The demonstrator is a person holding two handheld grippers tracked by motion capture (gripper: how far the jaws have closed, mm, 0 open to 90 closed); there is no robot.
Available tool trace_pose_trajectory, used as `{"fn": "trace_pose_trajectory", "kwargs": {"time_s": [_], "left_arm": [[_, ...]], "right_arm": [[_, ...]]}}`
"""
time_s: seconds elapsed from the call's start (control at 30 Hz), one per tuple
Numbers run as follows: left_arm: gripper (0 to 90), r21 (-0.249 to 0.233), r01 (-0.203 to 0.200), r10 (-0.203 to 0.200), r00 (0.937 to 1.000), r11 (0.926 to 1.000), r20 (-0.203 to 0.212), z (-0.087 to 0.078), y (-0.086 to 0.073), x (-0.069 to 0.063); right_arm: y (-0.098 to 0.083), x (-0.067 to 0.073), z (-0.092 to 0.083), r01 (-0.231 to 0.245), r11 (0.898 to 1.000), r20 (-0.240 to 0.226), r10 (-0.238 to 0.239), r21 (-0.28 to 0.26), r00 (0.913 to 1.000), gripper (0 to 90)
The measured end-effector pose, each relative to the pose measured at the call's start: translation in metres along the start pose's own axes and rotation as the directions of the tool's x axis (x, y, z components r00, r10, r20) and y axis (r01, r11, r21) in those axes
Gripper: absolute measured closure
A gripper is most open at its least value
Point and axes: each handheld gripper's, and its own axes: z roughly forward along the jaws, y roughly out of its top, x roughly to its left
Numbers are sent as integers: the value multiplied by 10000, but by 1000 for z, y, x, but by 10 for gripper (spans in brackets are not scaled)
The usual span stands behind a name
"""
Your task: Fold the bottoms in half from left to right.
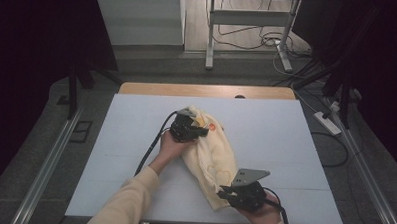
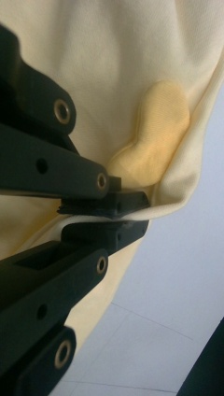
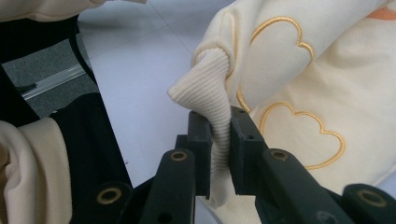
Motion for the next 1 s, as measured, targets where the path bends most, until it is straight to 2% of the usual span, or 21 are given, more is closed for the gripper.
{"fn": "trace_pose_trajectory", "kwargs": {"time_s": [0.13, 0.47, 0.7, 1.0], "left_arm": [[853, -61, 112, -111, 9999, 9999, 97, 4, 2, 0], [851, 318, 147, -153, 9997, 9994, 205, 20, 10, -2], [848, 636, 321, -335, 9992, 9975, 215, 35, 9, -1], [830, 868, 281, -298, 9994, 9958, 183, 45, 9, -2]], "right_arm": [[-1, -2, -2, -32, 10000, 26, 32, -20, 10000, 800], [-6, -6, -8, -321, 9995, 161, 321, -18, 9994, 799], [-12, -10, -8, -456, 9988, 205, 452, 181, 9988, 798], [-17, -16, -10, -597, 9978, 249, 590, 290, 9979, 797]]}}
